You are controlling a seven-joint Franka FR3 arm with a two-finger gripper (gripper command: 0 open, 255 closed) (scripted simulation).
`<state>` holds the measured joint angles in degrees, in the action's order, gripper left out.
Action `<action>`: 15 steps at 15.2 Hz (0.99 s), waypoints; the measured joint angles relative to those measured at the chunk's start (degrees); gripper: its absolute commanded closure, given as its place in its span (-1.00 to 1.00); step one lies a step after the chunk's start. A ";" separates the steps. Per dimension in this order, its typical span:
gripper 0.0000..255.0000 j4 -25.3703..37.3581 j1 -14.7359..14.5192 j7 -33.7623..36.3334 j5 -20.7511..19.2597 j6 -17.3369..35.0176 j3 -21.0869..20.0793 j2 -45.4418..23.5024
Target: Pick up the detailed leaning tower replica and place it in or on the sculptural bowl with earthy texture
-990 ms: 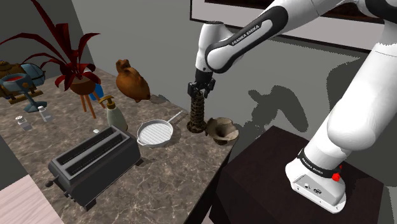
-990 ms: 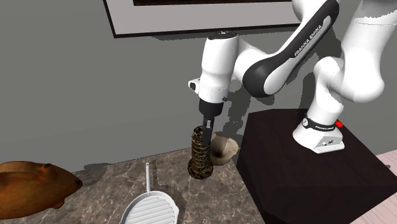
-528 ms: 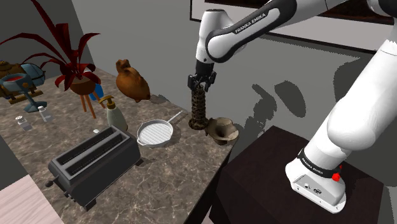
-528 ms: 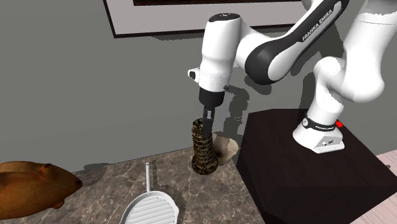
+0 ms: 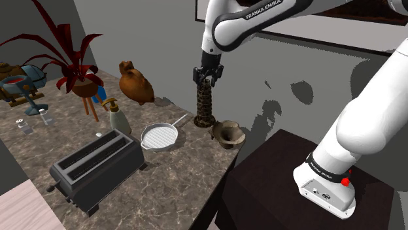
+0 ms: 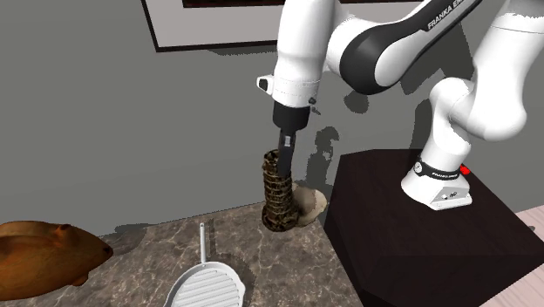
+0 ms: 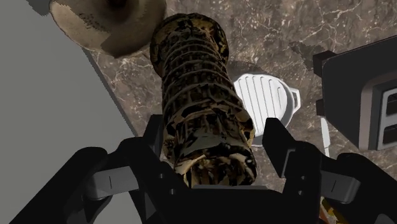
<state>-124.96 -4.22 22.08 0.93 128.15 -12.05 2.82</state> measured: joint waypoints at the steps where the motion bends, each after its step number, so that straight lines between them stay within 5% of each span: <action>1: 1.00 0.15 0.04 -0.13 0.10 -0.54 0.05 0.40; 15: 1.00 -6.65 4.48 -14.06 2.14 -15.01 8.87 21.46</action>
<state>-131.61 0.25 8.02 3.07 113.14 -3.18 24.28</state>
